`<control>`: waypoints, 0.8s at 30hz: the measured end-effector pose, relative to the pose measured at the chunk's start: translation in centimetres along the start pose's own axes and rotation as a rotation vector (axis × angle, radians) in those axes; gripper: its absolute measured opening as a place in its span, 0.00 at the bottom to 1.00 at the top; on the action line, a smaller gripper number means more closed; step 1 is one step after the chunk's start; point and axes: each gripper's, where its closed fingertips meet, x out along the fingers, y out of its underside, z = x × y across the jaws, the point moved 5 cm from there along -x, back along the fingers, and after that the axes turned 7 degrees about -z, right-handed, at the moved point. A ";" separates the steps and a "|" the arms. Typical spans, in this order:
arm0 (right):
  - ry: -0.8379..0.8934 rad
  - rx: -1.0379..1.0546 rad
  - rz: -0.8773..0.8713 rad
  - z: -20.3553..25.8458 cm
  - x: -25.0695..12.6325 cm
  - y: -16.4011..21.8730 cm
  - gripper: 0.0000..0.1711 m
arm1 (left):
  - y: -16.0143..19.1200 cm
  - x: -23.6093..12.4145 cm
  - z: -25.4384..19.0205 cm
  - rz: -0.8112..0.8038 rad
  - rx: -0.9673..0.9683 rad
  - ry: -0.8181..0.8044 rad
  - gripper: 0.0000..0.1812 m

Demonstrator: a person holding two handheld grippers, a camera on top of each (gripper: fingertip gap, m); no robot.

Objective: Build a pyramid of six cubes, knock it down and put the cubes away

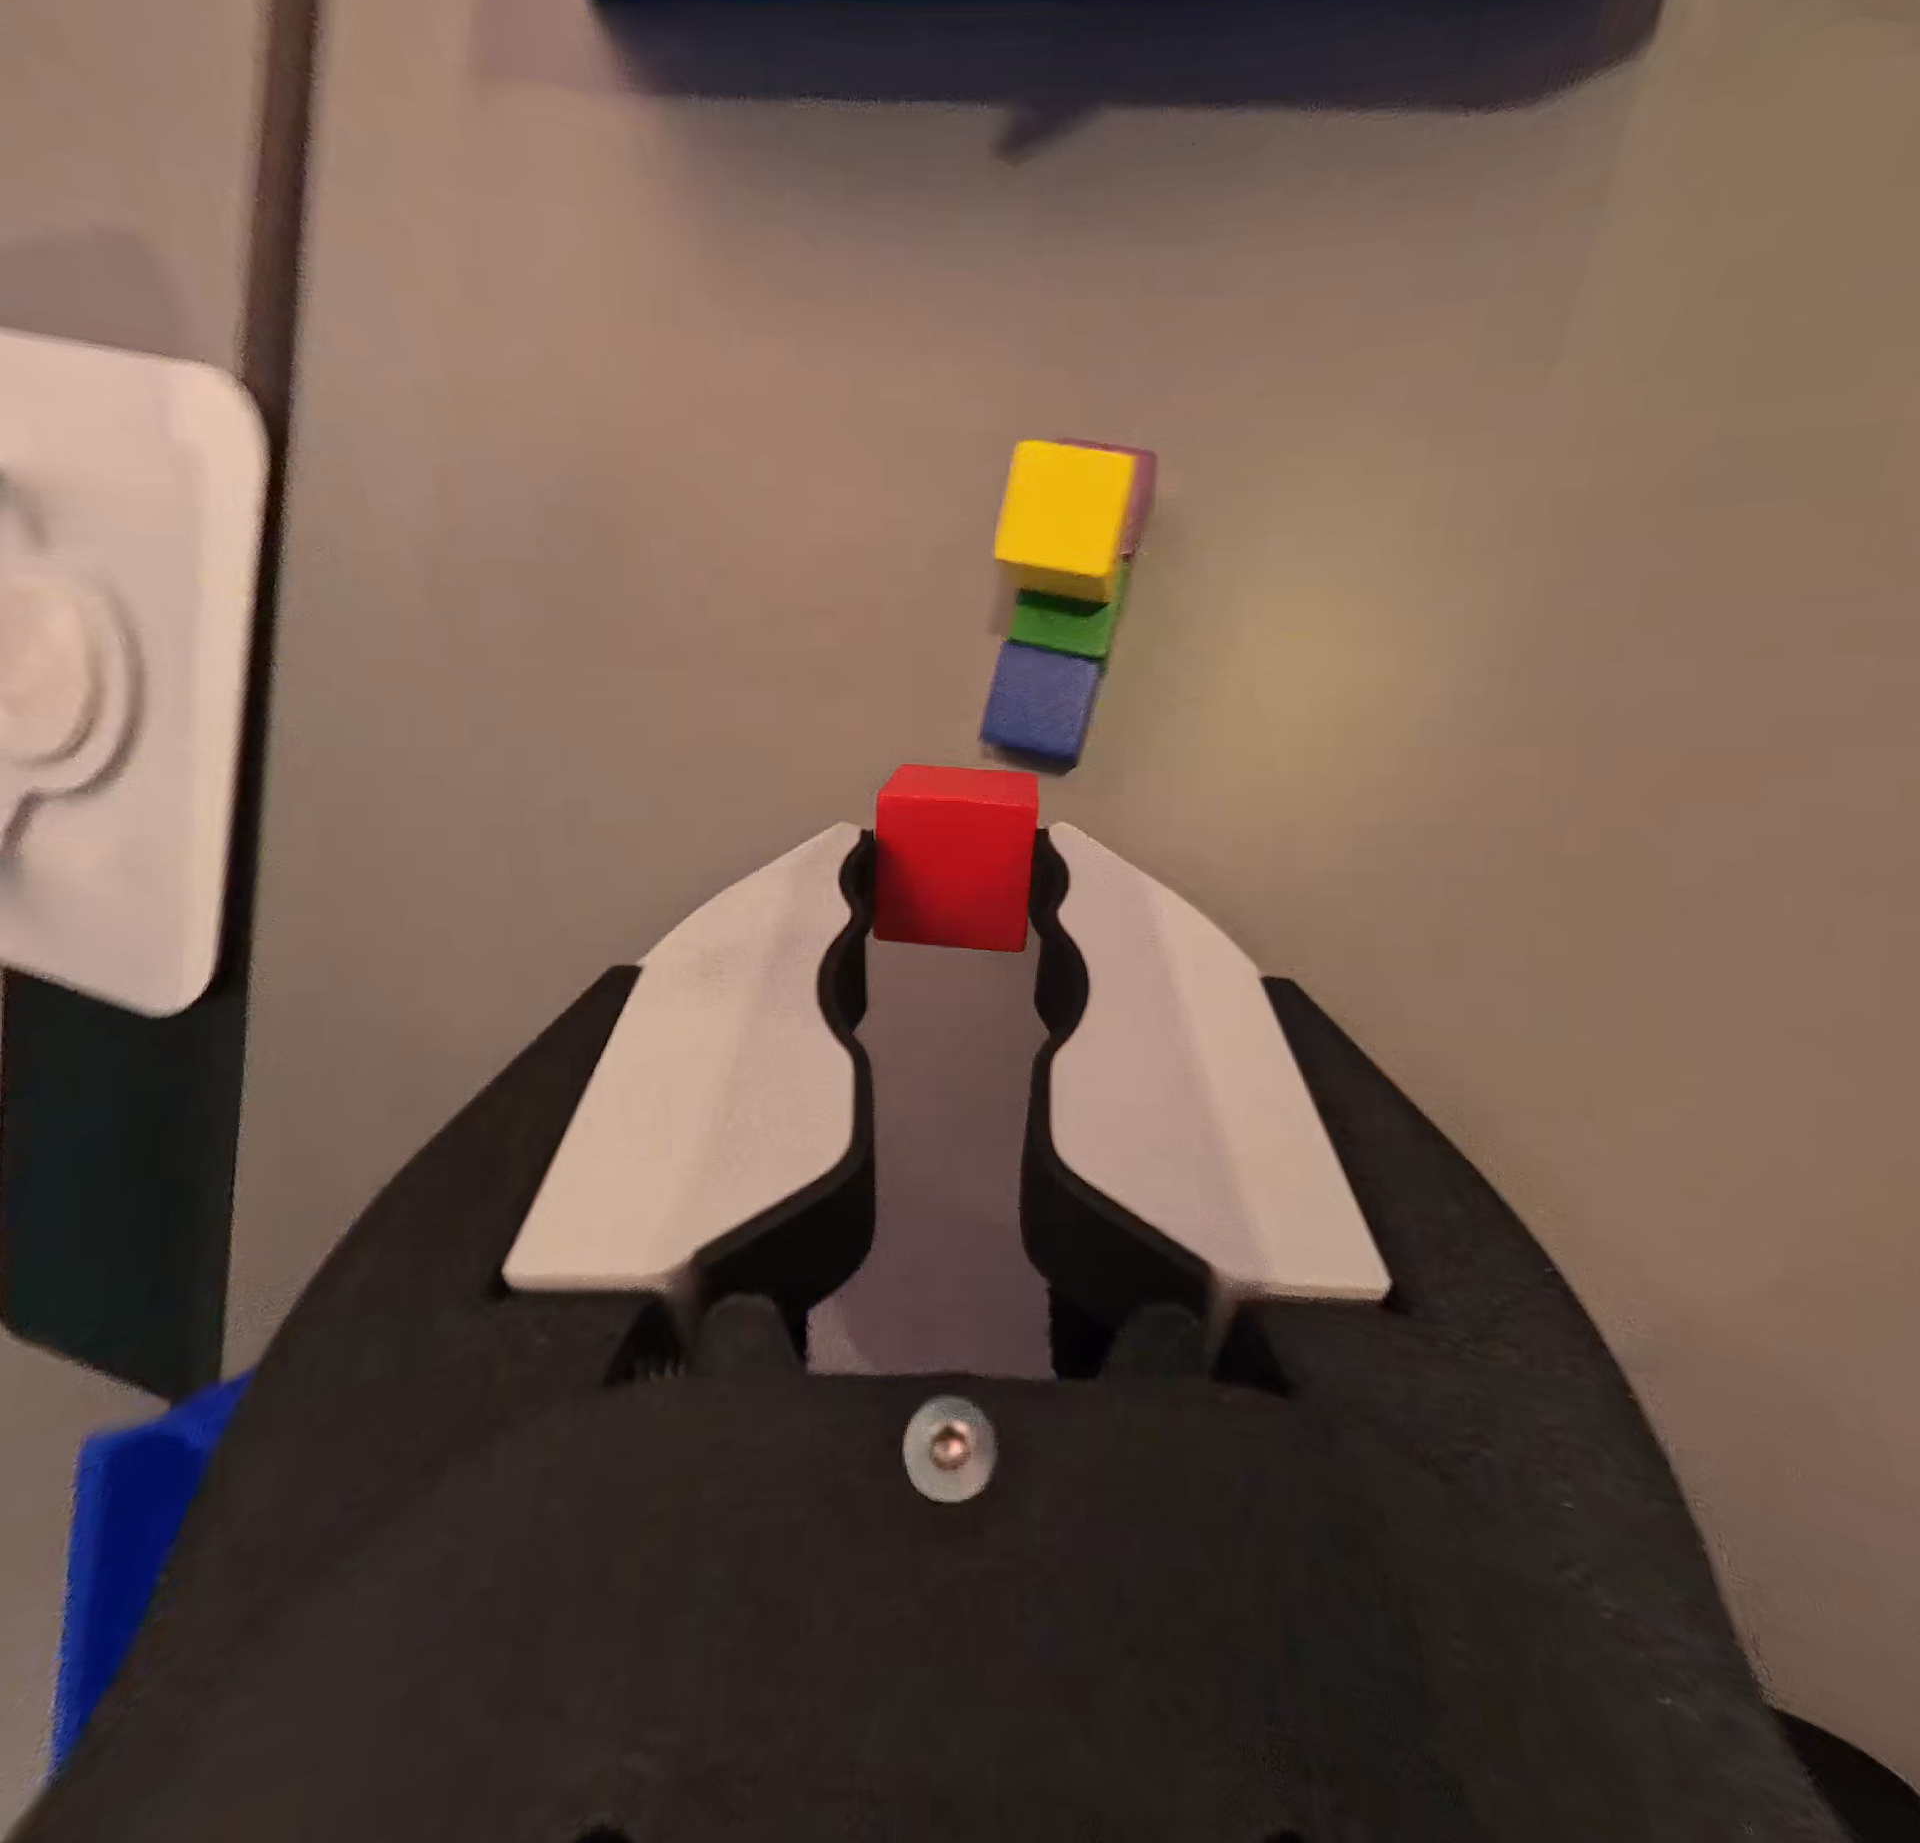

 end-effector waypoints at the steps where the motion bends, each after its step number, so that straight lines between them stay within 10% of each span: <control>1: -0.003 -0.003 -0.001 0.1 0.0 -0.1 0.32 | -0.3 1.0 -0.7 0.024 0.017 0.020 0.16; 24: -0.020 0.037 -0.022 -0.6 -1.2 0.0 0.32 | -1.7 6.9 -1.5 0.207 0.082 0.138 0.16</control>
